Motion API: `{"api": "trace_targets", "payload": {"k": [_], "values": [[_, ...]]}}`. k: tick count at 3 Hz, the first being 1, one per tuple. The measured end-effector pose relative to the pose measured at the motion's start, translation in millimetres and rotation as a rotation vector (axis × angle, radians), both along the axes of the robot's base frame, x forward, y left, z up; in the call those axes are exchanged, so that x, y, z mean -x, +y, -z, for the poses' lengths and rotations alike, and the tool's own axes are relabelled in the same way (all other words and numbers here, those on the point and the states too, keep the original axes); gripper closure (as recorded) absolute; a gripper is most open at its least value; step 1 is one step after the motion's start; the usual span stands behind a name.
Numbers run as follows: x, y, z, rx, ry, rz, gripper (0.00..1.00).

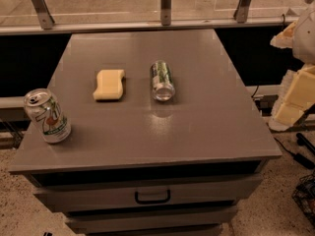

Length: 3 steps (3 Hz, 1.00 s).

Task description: Place green can upright

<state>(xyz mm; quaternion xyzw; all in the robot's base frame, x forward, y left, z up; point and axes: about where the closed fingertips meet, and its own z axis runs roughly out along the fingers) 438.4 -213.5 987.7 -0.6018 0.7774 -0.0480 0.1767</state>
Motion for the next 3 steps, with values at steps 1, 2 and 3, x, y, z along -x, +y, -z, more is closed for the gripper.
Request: {"api": "trace_targets", "payload": {"k": [1,2,3], "values": [[0.0,0.0,0.0,0.0,0.0,0.0,0.0],[-20.6,22.1,6.5,-0.017,0.027,-0.031,0.0],[-57.9,57.2,21.5,-0.051,0.069,-0.053,0.0]]}}
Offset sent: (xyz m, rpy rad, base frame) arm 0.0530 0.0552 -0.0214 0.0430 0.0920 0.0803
